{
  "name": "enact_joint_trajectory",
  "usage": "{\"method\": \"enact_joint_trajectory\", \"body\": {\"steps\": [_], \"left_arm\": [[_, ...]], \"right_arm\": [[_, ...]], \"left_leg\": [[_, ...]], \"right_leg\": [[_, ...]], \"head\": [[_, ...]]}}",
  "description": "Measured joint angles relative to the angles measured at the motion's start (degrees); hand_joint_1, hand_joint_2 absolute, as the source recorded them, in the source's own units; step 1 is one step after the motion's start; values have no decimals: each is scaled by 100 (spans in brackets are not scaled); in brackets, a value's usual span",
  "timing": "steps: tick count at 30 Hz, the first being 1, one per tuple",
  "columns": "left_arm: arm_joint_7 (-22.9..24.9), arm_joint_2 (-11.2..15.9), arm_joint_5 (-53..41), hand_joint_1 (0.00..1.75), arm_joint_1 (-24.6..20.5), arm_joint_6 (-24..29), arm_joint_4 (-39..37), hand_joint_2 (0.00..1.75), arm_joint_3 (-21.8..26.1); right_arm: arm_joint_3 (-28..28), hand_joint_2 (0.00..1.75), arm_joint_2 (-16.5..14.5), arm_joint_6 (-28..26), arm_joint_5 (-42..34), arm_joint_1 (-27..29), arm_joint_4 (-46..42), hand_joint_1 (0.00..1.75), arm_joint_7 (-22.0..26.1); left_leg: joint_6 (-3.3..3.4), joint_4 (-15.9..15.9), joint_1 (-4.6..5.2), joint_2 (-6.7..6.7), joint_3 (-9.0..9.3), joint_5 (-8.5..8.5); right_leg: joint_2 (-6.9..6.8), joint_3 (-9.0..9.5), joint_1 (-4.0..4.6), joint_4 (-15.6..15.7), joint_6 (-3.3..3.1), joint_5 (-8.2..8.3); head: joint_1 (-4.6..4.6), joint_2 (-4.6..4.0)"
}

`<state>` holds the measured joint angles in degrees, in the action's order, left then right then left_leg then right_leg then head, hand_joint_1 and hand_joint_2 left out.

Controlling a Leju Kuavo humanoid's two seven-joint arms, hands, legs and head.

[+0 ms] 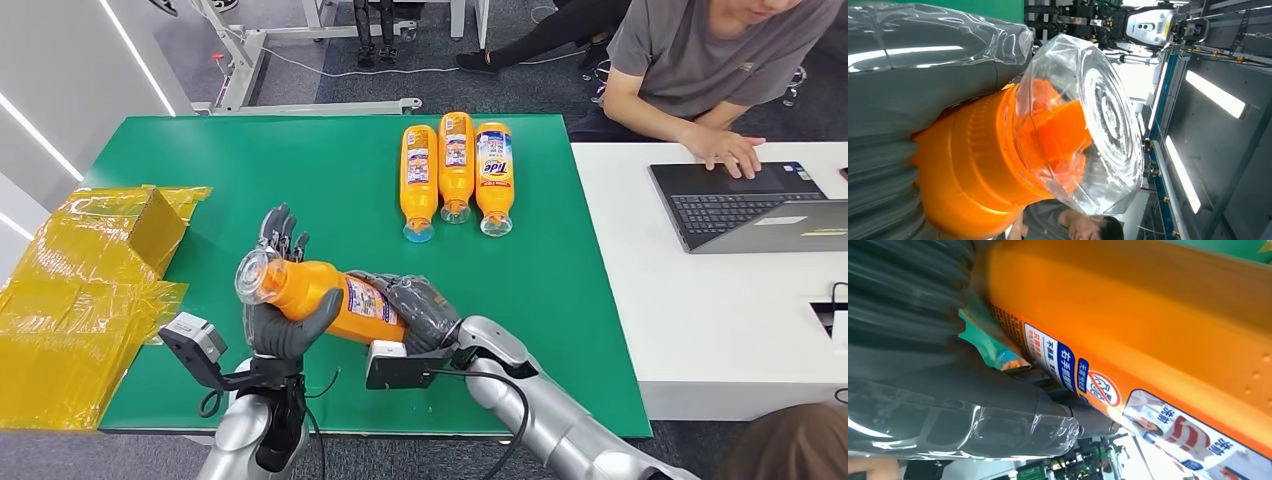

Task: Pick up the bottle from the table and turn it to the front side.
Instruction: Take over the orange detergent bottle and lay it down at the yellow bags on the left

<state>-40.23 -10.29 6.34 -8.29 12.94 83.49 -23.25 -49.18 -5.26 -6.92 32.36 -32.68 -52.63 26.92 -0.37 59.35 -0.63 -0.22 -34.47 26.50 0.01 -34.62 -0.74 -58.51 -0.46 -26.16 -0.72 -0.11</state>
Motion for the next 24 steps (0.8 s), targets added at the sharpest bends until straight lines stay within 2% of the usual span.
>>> {"method": "enact_joint_trajectory", "body": {"steps": [2, 6, 7, 13, 14, 17, 18, 22, 24], "left_arm": [[-2, 10, -1, 8, 4, 1, 0, 175, 13], [-3, 8, 75, 170, 20, -34, 0, 175, 54], [-3, 6, 96, 175, 25, -51, 0, 175, 66], [-5, 2, 115, 175, 48, -118, 2, 175, 88], [-5, 1, 120, 175, 51, -124, 3, 175, 89], [-5, -10, 153, 175, 68, -161, 9, 175, 90], [-5, -19, 180, 175, 75, -193, 13, 175, 90], [-5, -33, 504, 175, 88, -544, 15, 175, 115], [-4, -34, 564, 175, 86, -609, 3, 175, 124]], "right_arm": [[0, 175, 15, 22, 20, 20, -52, 175, -30], [5, 175, 37, 54, 51, 48, -117, 175, -83], [10, 175, 38, 43, 56, 55, -121, 175, -97], [33, 175, 39, -163, 118, 118, -125, 174, -158], [37, 175, 39, -195, 122, 128, -125, 168, -165], [52, 175, 39, -263, 126, 151, -127, 134, -175], [56, 175, 39, -286, 131, 161, -133, 128, -179], [67, 175, 39, -470, 172, 235, -216, 1, -213], [74, 175, 36, -604, 180, 284, -289, 0, -209]], "left_leg": [[0, 0, 0, 0, 0, 0], [0, 0, 0, 0, 0, 0], [0, 0, 0, 0, 0, 0], [0, 0, 0, -1, 0, 0], [0, 0, 0, -1, 0, 0], [0, 0, 0, 0, 0, 0], [0, 0, 0, 0, 0, 0], [0, 0, 0, -1, 0, 0], [0, 0, 0, 0, 0, 0]], "right_leg": [[0, 0, 0, 0, 0, 0], [0, 0, 0, 0, 0, 0], [0, 0, 0, 0, 0, 0], [-1, 1, 0, 0, 0, 0], [-1, 1, 0, 0, 0, 0], [-1, 1, 0, 0, 0, 0], [-1, 1, 0, 0, 0, 0], [-1, 1, 0, 0, 0, 0], [-1, 0, 0, 0, 0, 0]], "head": [[0, 0], [0, 0], [0, 0], [0, 0], [0, 0], [0, 0], [0, 0], [0, 0], [0, 0]]}}
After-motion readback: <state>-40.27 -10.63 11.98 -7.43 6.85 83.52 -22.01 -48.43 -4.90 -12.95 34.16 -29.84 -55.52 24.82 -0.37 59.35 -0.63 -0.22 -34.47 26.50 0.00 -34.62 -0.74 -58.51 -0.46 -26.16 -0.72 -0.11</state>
